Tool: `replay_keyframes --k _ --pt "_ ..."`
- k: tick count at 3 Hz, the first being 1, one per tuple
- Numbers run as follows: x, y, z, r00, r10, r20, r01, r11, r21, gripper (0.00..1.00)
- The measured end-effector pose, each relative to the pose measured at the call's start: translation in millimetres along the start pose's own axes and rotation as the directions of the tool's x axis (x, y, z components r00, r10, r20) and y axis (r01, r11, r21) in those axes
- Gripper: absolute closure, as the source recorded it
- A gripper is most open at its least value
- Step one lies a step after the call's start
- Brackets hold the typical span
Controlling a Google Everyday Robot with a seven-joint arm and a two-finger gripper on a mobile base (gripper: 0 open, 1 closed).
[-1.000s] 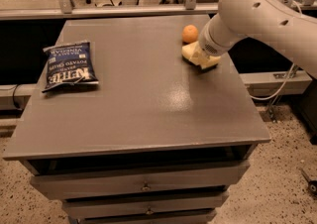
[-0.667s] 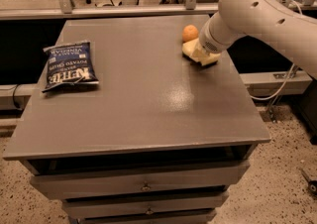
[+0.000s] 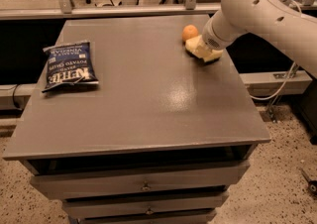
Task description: Move sponge near orange
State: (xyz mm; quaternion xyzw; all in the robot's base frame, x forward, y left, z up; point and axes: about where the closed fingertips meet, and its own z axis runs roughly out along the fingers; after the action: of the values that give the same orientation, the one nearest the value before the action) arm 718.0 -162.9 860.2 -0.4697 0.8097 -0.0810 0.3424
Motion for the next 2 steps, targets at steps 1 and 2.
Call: replay_keyframes --k 1,2 --pt "2.8 -3.8 1.7 1.000 0.005 -0.005 -0.005 1.0000 0.002 0.59" --pt "6.3 -7.0 2.0 1.000 0.001 -0.003 -0.001 1.0000 0.000 0.28"
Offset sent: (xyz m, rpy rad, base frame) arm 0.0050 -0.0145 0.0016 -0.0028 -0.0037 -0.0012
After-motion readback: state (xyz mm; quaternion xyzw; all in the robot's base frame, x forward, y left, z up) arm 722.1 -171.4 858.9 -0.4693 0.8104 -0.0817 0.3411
